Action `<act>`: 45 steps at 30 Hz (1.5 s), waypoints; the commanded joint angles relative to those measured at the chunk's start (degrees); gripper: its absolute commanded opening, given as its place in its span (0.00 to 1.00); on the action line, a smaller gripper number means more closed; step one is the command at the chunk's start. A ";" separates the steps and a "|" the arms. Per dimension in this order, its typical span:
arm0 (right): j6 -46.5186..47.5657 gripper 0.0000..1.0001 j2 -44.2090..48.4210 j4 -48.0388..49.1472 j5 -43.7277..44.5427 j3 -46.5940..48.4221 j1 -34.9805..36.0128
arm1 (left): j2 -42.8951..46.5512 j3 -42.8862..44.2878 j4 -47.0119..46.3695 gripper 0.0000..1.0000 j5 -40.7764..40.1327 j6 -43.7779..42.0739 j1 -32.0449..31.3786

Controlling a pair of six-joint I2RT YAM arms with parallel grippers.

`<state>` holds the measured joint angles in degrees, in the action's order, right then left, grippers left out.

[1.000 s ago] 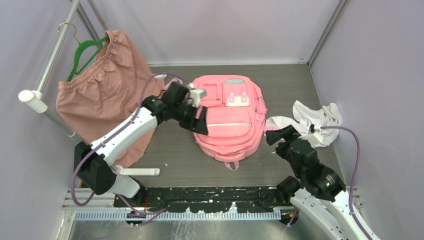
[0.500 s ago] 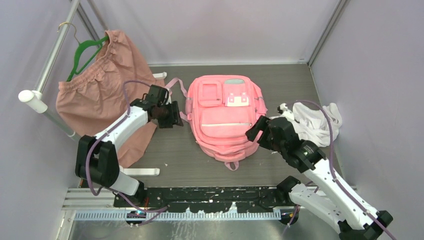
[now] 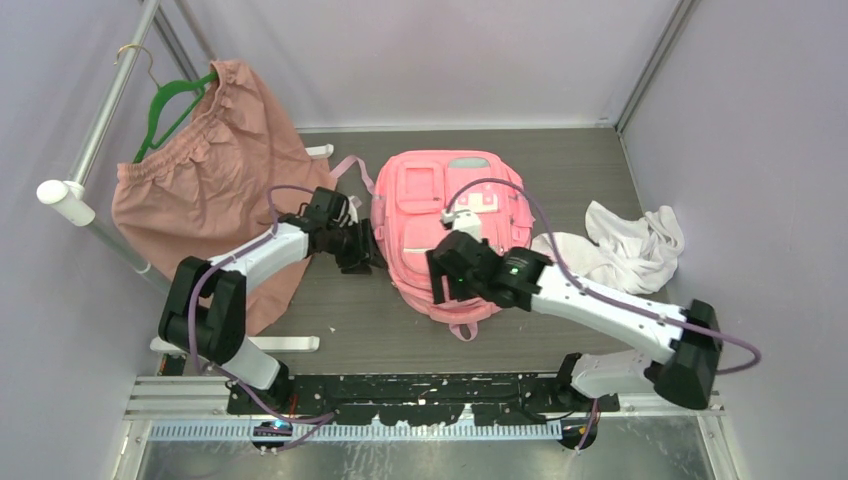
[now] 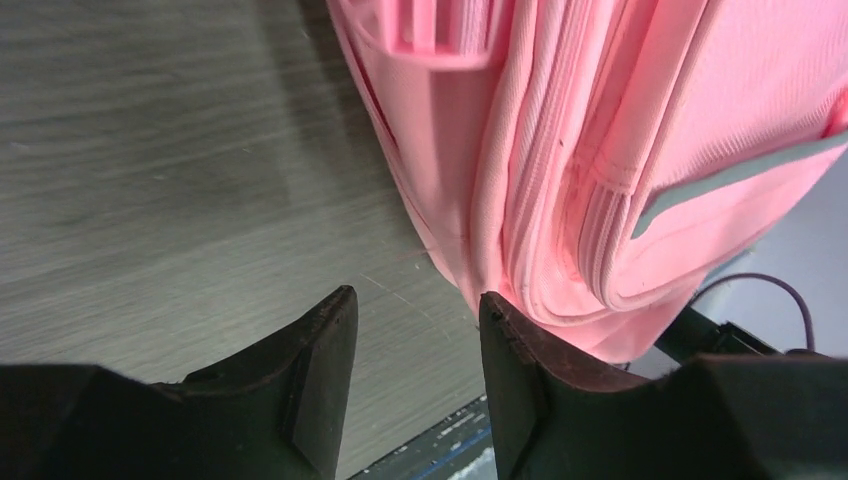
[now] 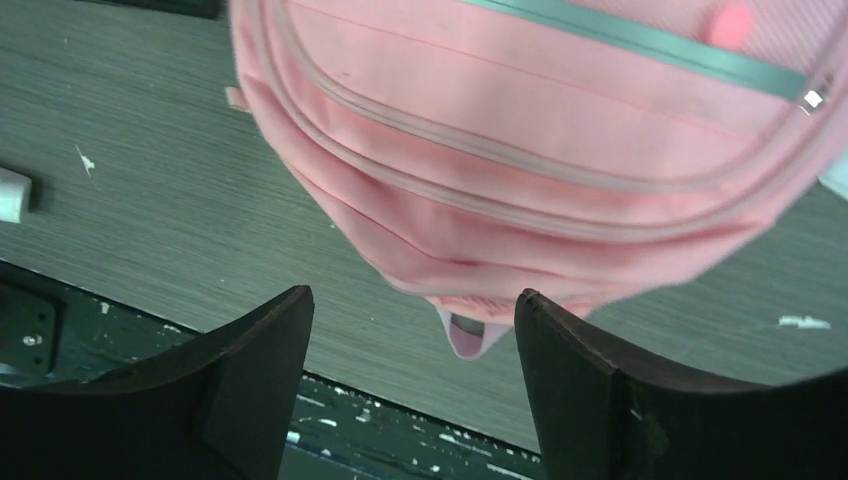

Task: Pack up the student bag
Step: Zip the student bag at the center of the board.

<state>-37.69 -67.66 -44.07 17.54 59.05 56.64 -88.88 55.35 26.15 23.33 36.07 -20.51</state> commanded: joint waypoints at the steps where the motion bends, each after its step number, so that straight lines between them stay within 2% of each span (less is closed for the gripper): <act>1: 8.22 0.82 -9.83 2.51 8.49 8.11 6.15 | 1.20 -2.19 -7.30 0.48 6.38 4.05 -1.09; 4: 13.60 0.86 -17.98 4.50 11.12 11.65 9.25 | -0.10 -2.75 -11.42 0.43 9.35 6.45 -1.62; 6: 16.58 0.86 -21.93 6.73 11.97 12.30 9.46 | -0.29 -2.71 -13.26 0.32 9.31 7.37 -1.64; 7: 17.52 0.86 -23.43 8.18 12.78 12.32 9.40 | 0.03 -2.63 -14.52 0.21 9.29 7.84 -1.64; 9: 19.32 0.86 -26.19 11.50 14.61 12.09 9.36 | 1.31 -2.57 -16.32 0.12 9.36 8.64 -1.64; 12: 20.88 0.85 -30.59 13.90 16.54 13.09 9.10 | 2.43 -1.75 -16.68 0.06 9.80 8.81 -1.64; 15: 20.68 0.79 -32.73 16.26 16.82 12.72 8.55 | 2.81 -0.29 -14.20 0.03 9.89 7.35 -1.59; 17: 20.05 0.58 -32.47 17.64 17.15 11.77 8.34 | 3.27 -0.28 -12.62 0.05 9.29 6.09 -1.48; 20: 18.46 0.10 -29.07 18.89 18.49 9.23 8.32 | 4.28 -0.41 -10.05 0.09 8.59 3.66 -0.23; 21: 18.03 0.03 -26.46 19.09 18.54 8.29 8.20 | 4.67 -0.50 -9.31 0.12 8.51 2.92 0.31; 22: 17.79 0.01 -24.30 19.11 18.29 7.41 7.98 | 5.09 -0.40 -8.40 0.15 8.37 2.08 0.83; 27: 18.17 0.01 -13.47 18.21 10.15 2.92 5.70 | 7.14 0.48 -5.55 0.35 6.15 -2.88 2.29; 31: 17.59 0.01 -5.12 17.87 3.82 -0.89 4.05 | 8.99 -0.88 -7.89 0.43 4.14 -4.33 2.58; 37: 14.82 0.01 4.03 18.76 -6.88 -6.64 -0.94 | 10.58 -5.28 -17.95 0.45 5.55 -3.86 2.58; 41: 12.54 0.01 7.05 19.09 -11.84 -8.57 -4.38 | 10.11 -8.10 -24.41 0.45 9.80 -3.26 2.50; 42: 12.11 0.06 7.60 19.53 -13.30 -8.79 -5.12 | 9.93 -8.81 -25.41 0.44 10.13 -3.14 2.50; 44: 11.54 0.20 7.85 19.96 -16.41 -8.54 -6.40 | 9.73 -10.13 -26.58 0.44 9.84 -2.98 2.34; 45: 11.44 0.22 7.55 19.81 -18.27 -8.06 -6.75 | 9.70 -10.62 -27.48 0.43 9.82 -3.06 2.14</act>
<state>-20.38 -63.07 -29.45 7.01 48.86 51.88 -79.77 46.17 6.94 30.96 33.80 -18.24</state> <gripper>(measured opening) 0.180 0.440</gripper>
